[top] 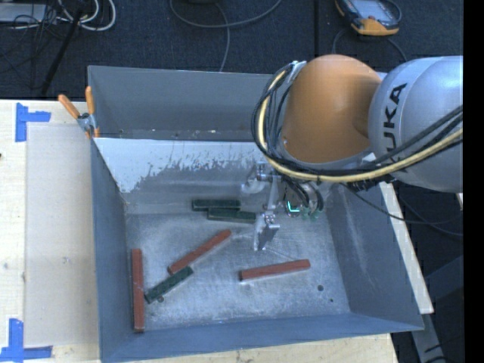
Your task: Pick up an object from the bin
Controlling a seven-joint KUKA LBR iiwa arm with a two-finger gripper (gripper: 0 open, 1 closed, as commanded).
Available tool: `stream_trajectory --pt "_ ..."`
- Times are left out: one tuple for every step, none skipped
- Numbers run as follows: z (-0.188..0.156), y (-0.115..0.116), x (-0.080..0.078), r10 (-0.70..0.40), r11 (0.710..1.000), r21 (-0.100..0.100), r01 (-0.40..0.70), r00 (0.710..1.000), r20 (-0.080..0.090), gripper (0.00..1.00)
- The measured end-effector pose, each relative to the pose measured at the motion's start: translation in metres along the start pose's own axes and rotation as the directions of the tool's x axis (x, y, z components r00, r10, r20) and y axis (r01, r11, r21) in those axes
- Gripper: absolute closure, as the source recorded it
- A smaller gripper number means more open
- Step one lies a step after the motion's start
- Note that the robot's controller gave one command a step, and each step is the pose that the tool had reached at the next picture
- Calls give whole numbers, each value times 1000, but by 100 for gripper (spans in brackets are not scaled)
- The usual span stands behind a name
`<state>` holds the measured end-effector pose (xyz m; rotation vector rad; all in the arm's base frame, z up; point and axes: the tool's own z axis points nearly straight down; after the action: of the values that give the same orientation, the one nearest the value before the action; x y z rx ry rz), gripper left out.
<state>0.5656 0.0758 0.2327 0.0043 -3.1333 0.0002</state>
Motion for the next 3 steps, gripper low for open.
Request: stream_trajectory --pt "-4 0 -1 2 1000 -1 -2 1000 7 0" --pt "38 -21 13 -99 995 0 99 995 10 0" --pt "98 -29 44 -57 998 0 57 998 9 0"
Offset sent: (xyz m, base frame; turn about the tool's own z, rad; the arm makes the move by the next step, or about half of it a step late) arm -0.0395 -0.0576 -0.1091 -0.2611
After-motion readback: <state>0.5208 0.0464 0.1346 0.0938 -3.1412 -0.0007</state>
